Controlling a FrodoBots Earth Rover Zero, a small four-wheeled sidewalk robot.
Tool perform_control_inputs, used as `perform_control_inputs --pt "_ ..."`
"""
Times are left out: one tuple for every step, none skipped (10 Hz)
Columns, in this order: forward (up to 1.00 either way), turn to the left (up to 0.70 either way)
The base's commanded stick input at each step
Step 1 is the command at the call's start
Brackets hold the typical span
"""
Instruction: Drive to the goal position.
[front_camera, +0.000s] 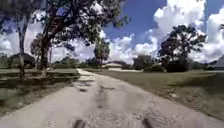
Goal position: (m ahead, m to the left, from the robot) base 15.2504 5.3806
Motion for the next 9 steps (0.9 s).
perform_control_inputs --pt "0.7 0.0" --pt "0.7 0.02" --pt "0.7 0.27" --pt "0.7 0.35" --pt "0.7 0.35" --pt "0.7 0.34" --pt "0.7 0.2" --pt "0.7 0.07" --pt "0.7 0.0"
